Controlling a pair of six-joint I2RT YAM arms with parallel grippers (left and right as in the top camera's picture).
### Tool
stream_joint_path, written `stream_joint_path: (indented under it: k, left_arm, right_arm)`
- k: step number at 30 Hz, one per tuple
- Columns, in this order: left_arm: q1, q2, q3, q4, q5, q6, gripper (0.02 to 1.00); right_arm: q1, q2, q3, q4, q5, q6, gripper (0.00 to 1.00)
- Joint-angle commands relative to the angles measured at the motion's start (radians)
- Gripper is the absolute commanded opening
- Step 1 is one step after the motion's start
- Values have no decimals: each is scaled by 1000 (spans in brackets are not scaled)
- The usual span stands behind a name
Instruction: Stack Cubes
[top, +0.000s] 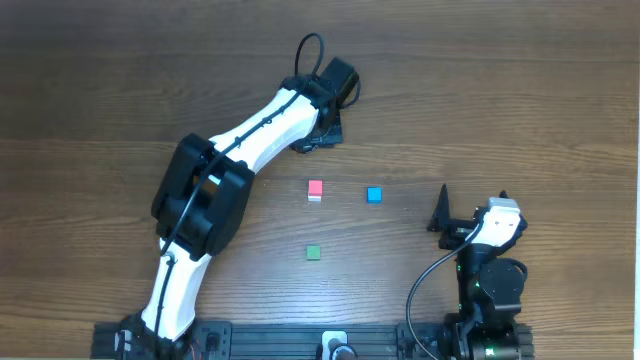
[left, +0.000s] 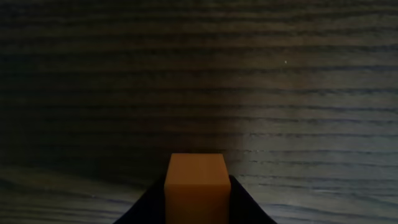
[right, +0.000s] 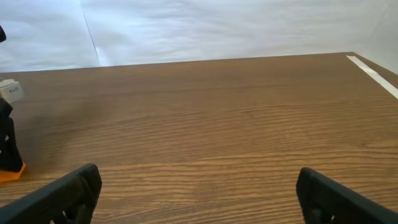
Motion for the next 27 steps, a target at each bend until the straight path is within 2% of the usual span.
stream_joint_path:
  k: [1,11,16,19,27]
  left_arm:
    - [11,11,7,-2,6,6,231]
    - [-2,-146,7,-55,-17,3,180]
    - [-58,-272,-6,-160,-51,-53,178]
    - [-122,-329,-57,-166,-72,-82,117]
    - [-208,-362,-167,-166,-106,-160,91]
  right_arm:
    - [-7,-5,-7,-1,-5,-5,991]
    - [-7,-5,-7,-1,-5,-5,993]
    - [-7,-5,-7,-1,-5,-5,991]
    - [-7,-5,-7,-1,-5,-5,991]
    - [-7,-5,-7,-1,-5,-5,991]
